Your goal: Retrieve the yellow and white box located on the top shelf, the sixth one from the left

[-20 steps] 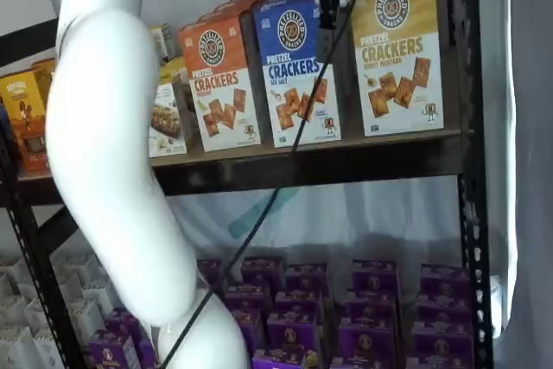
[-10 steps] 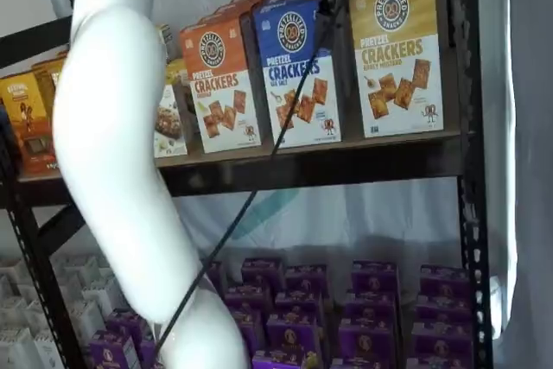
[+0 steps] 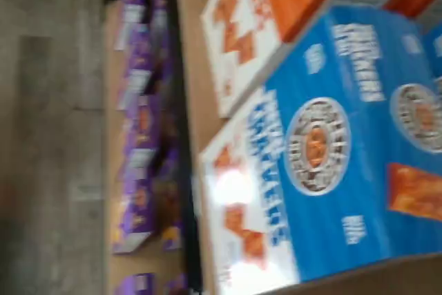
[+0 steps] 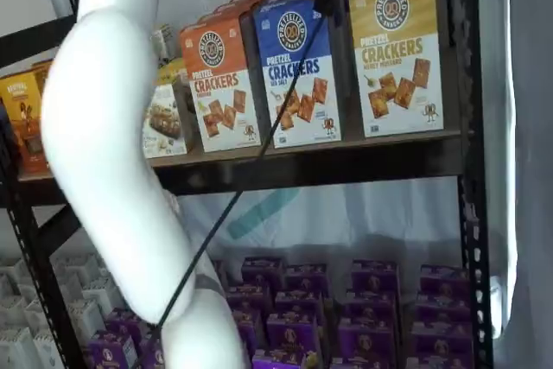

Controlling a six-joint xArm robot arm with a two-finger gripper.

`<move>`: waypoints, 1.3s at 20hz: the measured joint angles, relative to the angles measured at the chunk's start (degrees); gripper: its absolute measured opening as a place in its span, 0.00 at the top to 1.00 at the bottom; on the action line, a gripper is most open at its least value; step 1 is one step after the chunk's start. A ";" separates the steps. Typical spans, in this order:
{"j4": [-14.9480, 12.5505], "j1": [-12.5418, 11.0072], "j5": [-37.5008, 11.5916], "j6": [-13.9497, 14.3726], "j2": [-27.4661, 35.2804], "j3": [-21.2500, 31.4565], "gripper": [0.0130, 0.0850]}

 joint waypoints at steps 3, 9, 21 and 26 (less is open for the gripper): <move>1.20 0.45 -5.18 -0.54 -1.33 2.28 0.00; -3.03 4.37 -13.31 -2.16 -1.34 3.34 0.00; -9.32 8.96 -17.04 -1.94 4.04 -1.29 0.00; -11.28 9.87 -17.33 -2.02 6.34 -3.33 0.00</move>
